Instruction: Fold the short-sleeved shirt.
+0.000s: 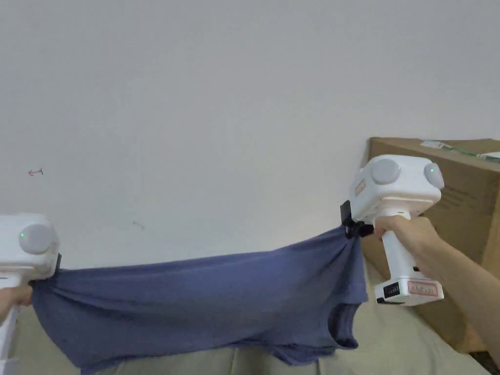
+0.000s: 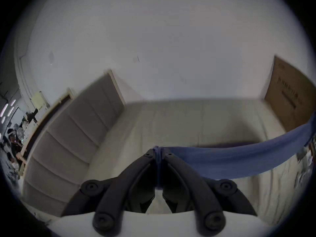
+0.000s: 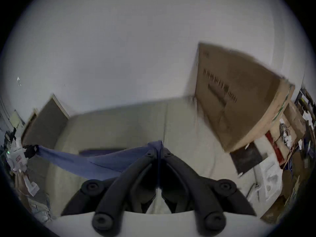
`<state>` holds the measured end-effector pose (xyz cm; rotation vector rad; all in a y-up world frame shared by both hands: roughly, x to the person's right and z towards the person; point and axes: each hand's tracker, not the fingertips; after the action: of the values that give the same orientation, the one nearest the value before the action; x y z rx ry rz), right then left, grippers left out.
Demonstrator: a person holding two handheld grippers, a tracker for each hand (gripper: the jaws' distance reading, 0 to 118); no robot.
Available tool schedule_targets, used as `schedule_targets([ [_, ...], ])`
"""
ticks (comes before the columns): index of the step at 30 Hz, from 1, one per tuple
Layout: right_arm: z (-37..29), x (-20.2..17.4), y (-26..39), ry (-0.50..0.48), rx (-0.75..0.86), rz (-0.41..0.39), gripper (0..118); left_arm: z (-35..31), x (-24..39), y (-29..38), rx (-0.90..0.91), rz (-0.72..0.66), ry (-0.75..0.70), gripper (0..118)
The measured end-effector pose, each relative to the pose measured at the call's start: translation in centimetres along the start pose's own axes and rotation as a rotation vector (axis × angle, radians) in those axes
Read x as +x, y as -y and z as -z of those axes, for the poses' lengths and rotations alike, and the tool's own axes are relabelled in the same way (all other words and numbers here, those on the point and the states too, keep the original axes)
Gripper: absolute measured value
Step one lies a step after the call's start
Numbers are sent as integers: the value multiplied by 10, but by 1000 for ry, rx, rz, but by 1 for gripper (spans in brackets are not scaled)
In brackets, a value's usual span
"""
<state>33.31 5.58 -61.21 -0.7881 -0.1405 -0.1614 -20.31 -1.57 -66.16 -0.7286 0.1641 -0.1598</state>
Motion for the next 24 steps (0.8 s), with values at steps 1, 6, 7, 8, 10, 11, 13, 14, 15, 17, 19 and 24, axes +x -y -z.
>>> schedule_targets([
  [1,28,1,13,13,-48,-18,2,20,7,18,-49,21,-11,5],
  [6,139,-2,104,4,-266,15,2,112,25,113,-237,-8,7,5],
  [7,158,-3,121,21,-301,16,2,128,26,130,-262,-20,-8,5],
  [8,172,-4,137,23,-330,2,2,140,28,146,-298,-3,-8,5],
  [10,197,4,151,34,-358,-3,2,154,27,169,-316,-2,0,5],
  [11,202,7,157,23,-359,0,2,166,22,176,-326,1,14,5],
  [13,205,15,162,30,-366,17,2,167,17,181,-314,-3,20,5],
  [14,202,20,163,23,-361,39,2,165,14,182,-312,2,41,5],
  [15,199,23,164,13,-361,52,2,159,13,181,-304,12,38,5],
  [17,181,30,167,4,-342,81,2,145,8,178,-280,26,43,5],
  [19,158,35,174,-14,-319,84,2,123,2,179,-256,25,57,5],
  [24,69,36,227,-26,-269,91,2,55,-23,208,-204,-52,134,5],
])
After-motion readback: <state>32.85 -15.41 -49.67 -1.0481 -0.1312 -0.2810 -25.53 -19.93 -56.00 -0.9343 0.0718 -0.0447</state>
